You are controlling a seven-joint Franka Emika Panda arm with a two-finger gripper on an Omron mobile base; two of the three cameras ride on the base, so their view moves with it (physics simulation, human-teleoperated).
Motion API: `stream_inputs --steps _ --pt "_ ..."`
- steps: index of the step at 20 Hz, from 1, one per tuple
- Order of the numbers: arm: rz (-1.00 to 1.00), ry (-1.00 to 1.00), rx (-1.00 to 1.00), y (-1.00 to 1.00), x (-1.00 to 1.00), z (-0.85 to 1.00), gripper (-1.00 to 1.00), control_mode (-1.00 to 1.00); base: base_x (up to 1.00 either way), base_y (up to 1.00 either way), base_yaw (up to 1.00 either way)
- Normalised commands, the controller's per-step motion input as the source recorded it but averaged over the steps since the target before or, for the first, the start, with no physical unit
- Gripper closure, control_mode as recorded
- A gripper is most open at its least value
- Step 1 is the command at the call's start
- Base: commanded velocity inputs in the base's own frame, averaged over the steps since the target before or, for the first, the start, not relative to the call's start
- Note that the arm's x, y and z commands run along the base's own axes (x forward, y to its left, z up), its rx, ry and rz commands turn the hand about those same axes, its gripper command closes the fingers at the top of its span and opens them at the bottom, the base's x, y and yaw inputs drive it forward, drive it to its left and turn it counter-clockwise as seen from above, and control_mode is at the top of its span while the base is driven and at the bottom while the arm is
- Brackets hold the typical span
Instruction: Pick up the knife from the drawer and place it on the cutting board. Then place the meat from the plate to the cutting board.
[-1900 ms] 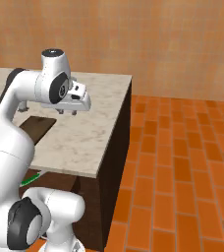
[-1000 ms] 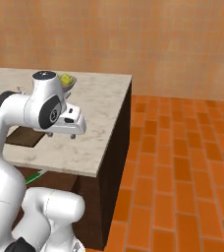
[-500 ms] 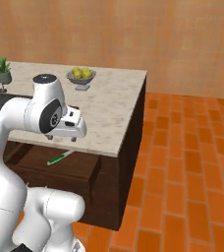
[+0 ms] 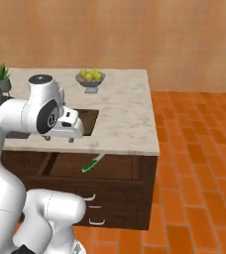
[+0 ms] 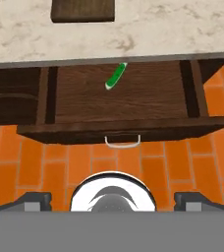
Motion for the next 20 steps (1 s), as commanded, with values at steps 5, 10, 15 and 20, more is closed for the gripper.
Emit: stream_inputs --steps 5,10,15,20 --pt "0.0 0.0 0.0 0.0 0.0 0.0 -1.0 1.0 -0.01 1.0 -0.38" --pt "0.0 0.0 0.0 0.0 0.0 0.0 -1.0 1.0 0.13 1.0 -0.4" --pt "0.0 0.0 0.0 0.0 0.0 0.0 -1.0 1.0 0.52 1.0 -0.42" --pt "0.0 0.0 0.0 0.0 0.0 0.0 -1.0 1.0 0.63 0.93 -0.42"
